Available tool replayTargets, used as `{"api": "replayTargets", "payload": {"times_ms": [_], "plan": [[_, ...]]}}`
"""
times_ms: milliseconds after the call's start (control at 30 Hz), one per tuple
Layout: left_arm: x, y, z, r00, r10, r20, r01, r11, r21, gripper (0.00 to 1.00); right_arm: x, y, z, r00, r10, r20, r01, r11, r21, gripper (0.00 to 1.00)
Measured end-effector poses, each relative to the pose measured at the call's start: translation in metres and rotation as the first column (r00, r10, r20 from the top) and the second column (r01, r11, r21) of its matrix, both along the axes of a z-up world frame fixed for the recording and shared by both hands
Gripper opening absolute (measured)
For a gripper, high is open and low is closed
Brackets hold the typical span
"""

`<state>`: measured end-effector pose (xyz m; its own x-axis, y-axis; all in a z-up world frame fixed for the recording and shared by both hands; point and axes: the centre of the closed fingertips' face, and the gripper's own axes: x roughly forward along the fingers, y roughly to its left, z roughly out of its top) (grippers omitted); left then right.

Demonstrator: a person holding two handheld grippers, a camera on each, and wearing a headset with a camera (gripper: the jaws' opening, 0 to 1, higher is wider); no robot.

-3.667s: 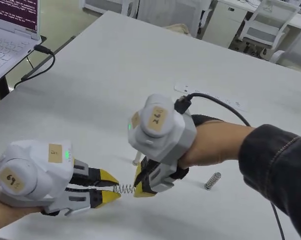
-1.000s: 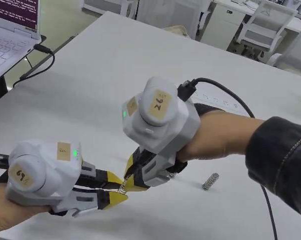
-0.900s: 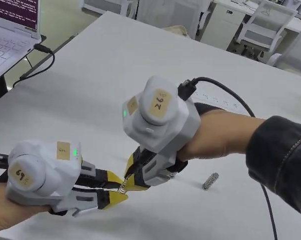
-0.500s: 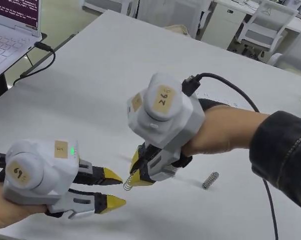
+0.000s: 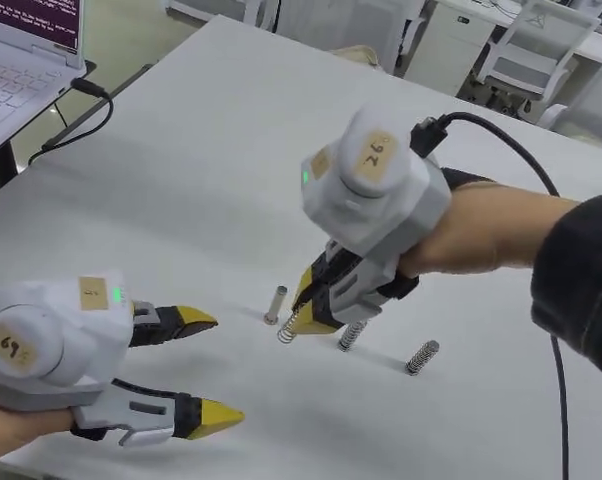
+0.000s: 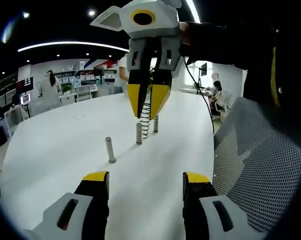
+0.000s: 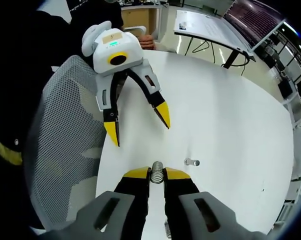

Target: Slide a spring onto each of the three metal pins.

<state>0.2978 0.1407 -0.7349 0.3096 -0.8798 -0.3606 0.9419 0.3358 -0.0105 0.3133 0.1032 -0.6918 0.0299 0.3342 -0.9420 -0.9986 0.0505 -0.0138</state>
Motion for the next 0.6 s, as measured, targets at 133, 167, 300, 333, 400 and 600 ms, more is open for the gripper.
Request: {"api": "replayTargets", "payload": {"times_ms": [133,167,300,333,400,600], "plan": [[0.002,0.003,0.001,1.0,0.026,0.008,-0.025,1.0,-0.008,0.6,0.007,-0.004,0.004,1.0,-0.01,0.01,0.01,1.0,-0.002,0.08],[0.002,0.004,0.002,0.999,0.032,0.01,-0.032,0.999,-0.014,0.61,0.01,-0.005,0.006,1.0,-0.014,0.013,0.014,1.0,-0.004,0.08],[0.004,0.005,0.003,0.999,0.048,0.011,-0.047,0.998,-0.029,0.64,0.021,-0.007,0.011,0.999,-0.025,0.026,0.025,1.0,-0.005,0.08],[0.004,0.005,0.003,0.999,0.048,0.012,-0.048,0.998,-0.029,0.65,0.024,-0.008,0.011,0.999,-0.026,0.032,0.026,1.0,-0.009,0.08],[0.004,0.005,0.003,0.999,0.05,0.011,-0.049,0.998,-0.028,0.65,0.029,-0.01,0.011,0.999,-0.028,0.037,0.029,0.999,-0.019,0.08],[0.003,0.003,0.004,0.999,0.047,0.006,-0.047,0.998,-0.039,0.67,0.048,-0.012,0.01,0.998,-0.036,0.057,0.038,0.999,-0.035,0.08]]}}
